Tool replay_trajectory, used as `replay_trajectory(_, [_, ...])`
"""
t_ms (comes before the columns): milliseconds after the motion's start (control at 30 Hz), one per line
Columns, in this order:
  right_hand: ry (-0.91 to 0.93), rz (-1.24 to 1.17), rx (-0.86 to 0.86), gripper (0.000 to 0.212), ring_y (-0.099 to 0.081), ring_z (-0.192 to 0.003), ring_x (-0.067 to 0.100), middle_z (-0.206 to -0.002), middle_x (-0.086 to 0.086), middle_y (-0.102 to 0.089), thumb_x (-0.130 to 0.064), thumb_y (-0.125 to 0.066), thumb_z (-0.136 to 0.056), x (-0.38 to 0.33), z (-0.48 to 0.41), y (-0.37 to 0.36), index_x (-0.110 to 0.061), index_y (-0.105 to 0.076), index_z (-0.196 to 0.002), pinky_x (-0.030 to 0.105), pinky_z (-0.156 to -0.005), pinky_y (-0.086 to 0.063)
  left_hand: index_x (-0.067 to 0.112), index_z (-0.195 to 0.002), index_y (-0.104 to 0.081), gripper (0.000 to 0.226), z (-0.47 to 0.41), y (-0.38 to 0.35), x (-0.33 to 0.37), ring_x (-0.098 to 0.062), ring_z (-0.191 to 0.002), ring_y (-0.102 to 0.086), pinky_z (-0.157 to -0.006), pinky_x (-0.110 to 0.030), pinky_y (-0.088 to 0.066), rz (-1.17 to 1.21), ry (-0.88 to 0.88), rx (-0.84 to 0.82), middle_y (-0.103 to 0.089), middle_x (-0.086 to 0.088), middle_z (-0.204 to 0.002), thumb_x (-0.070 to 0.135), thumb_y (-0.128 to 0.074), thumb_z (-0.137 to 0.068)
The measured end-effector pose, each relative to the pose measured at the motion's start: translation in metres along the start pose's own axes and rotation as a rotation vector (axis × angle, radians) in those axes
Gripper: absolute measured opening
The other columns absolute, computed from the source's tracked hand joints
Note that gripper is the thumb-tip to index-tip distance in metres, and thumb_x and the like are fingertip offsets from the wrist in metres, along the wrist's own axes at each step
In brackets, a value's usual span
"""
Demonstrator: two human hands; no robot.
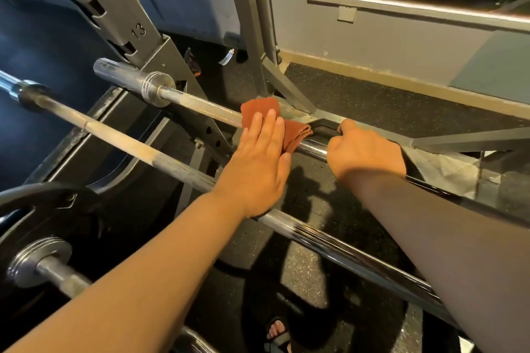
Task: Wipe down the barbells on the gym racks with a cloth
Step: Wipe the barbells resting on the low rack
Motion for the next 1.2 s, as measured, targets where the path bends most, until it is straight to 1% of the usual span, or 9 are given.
replay_trajectory(100, [-0.006, 0.009, -0.011, 0.023, -0.057, -0.082, 0.025, -0.081, 0.004, -0.054, -0.035, -0.029, -0.103, 0.0, -0.001, 0.0, -0.024, -0.045, -0.114, 0.047, -0.082, -0.052, 0.013, -0.155, -0.037, 0.055, 0.003, 0.023, -0.003, -0.026, -0.152, -0.026, -0.125, -0.045, -0.022, -0.09, -0.038, 0.181, -0.034, -0.009, -0.162, 0.038, -0.026, -0.108])
replay_trajectory(167, [-0.009, 0.005, -0.012, 0.021, -0.057, -0.083, 0.025, -0.079, 0.002, -0.051, -0.035, -0.028, -0.103, 0.001, -0.001, 0.0, -0.024, -0.043, -0.112, 0.046, -0.081, -0.051, 0.015, -0.131, -0.06, 0.04, -0.008, 0.038, -0.004, -0.023, -0.128, -0.053, -0.111, -0.045, -0.04, -0.122, -0.052, 0.31, -0.06, -0.004, -0.134, 0.035, -0.035, -0.107])
replay_trajectory(333, [0.02, 0.013, 0.009, 0.021, -0.058, -0.079, 0.024, -0.083, 0.005, -0.057, -0.036, -0.028, -0.102, 0.0, -0.001, -0.001, -0.024, -0.044, -0.111, 0.046, -0.077, -0.054, 0.02, -0.094, -0.061, 0.051, -0.056, 0.023, 0.002, -0.024, -0.102, -0.054, -0.114, -0.047, -0.029, -0.24, 0.092, 0.199, -0.064, -0.001, -0.099, 0.04, -0.015, -0.102])
replay_trajectory(467, [0.024, -0.009, 0.012, 0.019, -0.057, -0.075, 0.022, -0.081, 0.005, -0.057, -0.036, -0.03, -0.102, 0.001, -0.003, -0.002, -0.025, -0.044, -0.107, 0.046, -0.075, -0.054, 0.023, -0.073, -0.043, 0.043, -0.074, 0.015, 0.029, -0.024, -0.076, -0.047, -0.076, -0.04, -0.036, -0.425, 0.045, -0.025, -0.059, -0.002, -0.078, 0.039, -0.017, -0.104])
replay_trajectory(600, [0.055, -0.01, 0.047, 0.021, -0.056, -0.073, 0.023, -0.079, 0.005, -0.056, -0.035, -0.029, -0.102, 0.0, -0.003, -0.001, -0.023, -0.044, -0.107, 0.04, -0.068, -0.049, 0.023, -0.074, -0.053, 0.045, -0.097, 0.008, 0.021, -0.018, -0.07, -0.051, -0.065, -0.034, -0.035, -0.296, 0.096, -0.276, -0.057, -0.003, -0.078, 0.047, -0.029, -0.103])
replay_trajectory(833, [0.078, -0.01, 0.069, 0.027, -0.056, -0.068, 0.021, -0.076, 0.003, -0.057, -0.035, -0.03, -0.102, 0.002, -0.009, -0.006, -0.021, -0.047, -0.116, 0.035, -0.059, -0.044, 0.018, -0.078, -0.055, 0.042, -0.097, 0.011, 0.029, -0.018, -0.065, -0.047, -0.067, -0.033, -0.039, -0.371, 0.075, -0.16, -0.057, -0.004, -0.075, 0.041, -0.031, -0.104])
replay_trajectory(967, [0.058, -0.019, 0.058, 0.029, -0.058, -0.073, 0.021, -0.079, 0.002, -0.059, -0.038, -0.03, -0.103, 0.003, -0.011, -0.008, -0.021, -0.048, -0.119, 0.041, -0.069, -0.053, 0.022, -0.085, -0.05, 0.038, -0.075, 0.012, 0.044, -0.025, -0.082, -0.05, -0.087, -0.043, -0.043, -0.273, -0.046, 0.046, -0.053, 0.002, -0.078, 0.037, -0.023, -0.108])
replay_trajectory(1100, [0.071, -0.012, 0.068, 0.028, -0.057, -0.074, 0.023, -0.078, 0.003, -0.057, -0.034, -0.031, -0.102, 0.002, -0.008, -0.004, -0.02, -0.05, -0.118, 0.039, -0.069, -0.052, 0.025, -0.092, -0.057, 0.049, -0.058, 0.018, 0.011, -0.02, -0.089, -0.051, -0.098, -0.042, -0.04, -0.152, -0.097, 0.058, -0.057, 0.004, -0.089, 0.047, -0.015, -0.107])
replay_trajectory(1200, [0.082, -0.015, 0.045, 0.032, -0.055, -0.071, 0.021, -0.075, 0.002, -0.053, -0.032, -0.031, -0.103, 0.002, -0.006, -0.003, -0.02, -0.049, -0.126, 0.037, -0.067, -0.048, 0.025, -0.09, -0.052, 0.033, -0.065, 0.026, -0.025, -0.025, -0.097, -0.057, -0.116, -0.052, -0.031, -0.23, 0.07, 0.076, -0.056, 0.002, -0.089, 0.041, -0.027, -0.104])
Point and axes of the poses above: each hand's wrist, its own z-axis away from the middle knuckle, its own y-axis out of the back of the hand, x = y × z, the point moved 9 cm from there along -z, towards the middle knuckle
